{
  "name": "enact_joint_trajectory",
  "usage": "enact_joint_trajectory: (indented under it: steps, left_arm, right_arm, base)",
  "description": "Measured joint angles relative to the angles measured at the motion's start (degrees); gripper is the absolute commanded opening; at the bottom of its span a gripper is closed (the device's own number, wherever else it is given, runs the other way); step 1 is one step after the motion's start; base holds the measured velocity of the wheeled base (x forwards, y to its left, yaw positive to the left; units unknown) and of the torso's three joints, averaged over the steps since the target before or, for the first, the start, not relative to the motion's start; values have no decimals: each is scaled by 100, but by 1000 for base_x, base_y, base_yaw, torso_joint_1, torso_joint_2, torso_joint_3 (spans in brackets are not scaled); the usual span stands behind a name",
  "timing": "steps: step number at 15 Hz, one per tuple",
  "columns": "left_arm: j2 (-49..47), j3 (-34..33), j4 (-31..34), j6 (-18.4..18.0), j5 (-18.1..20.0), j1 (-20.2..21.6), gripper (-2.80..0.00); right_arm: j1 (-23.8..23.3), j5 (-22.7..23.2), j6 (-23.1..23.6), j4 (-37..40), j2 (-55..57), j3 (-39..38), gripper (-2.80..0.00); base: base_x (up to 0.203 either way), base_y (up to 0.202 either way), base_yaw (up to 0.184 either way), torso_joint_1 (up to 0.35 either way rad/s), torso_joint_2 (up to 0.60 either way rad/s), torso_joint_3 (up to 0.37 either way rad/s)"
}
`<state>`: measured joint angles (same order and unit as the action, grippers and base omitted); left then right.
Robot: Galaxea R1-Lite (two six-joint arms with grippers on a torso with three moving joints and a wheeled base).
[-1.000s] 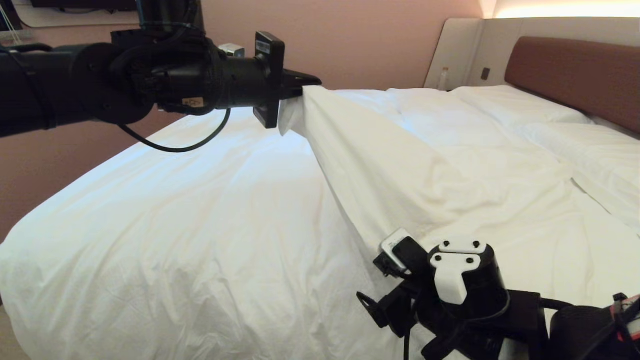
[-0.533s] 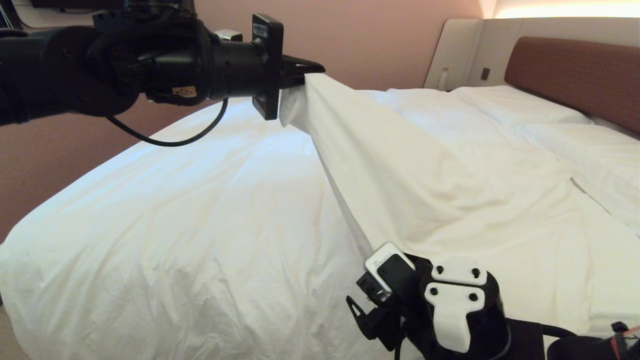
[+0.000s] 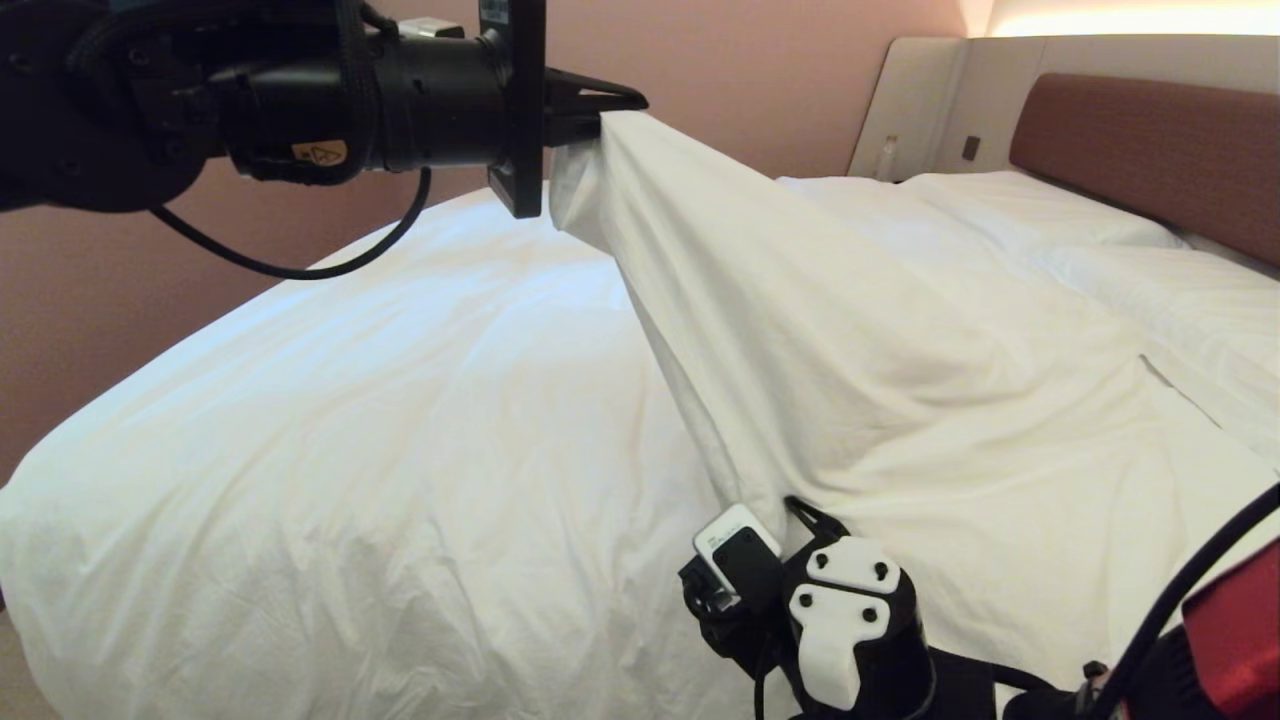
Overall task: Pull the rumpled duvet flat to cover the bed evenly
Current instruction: Flatten the corners of the folded blanket
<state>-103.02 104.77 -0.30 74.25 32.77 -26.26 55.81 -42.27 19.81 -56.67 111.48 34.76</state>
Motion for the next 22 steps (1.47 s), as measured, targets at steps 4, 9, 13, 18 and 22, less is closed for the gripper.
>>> enact_joint_trajectory:
  steps: [4,9,13,18,22]
  left_arm:
    - [38,-242,-36,-11,67,-6,-280]
    - [87,-477,-82,13,193,-76,-280]
    - [181,-376,-80,80,204,-109,-280]
    - [330,-351,-86,133,204,-174,-280]
    - [363,-366,-86,144,206,-179,-280]
  right_arm:
    - [-11,-451,538,-767,-63,-83,0]
    - [-197,-587,1193,-1305,-428,-132,0]
    - [-269,-396,1390,-1328,-438,-177,0]
    - [-273,-243,1360,-1347,-261,-73,0]
    - [-284,-276,1342,-1367,-86,-16,0]
  base:
    - [0,0,0,0,0,0]
    - [0,0,0,0,0,0]
    - [0,0,0,0,0,0]
    - [0,0,0,0,0,0]
    - [0,0,0,0,0,0]
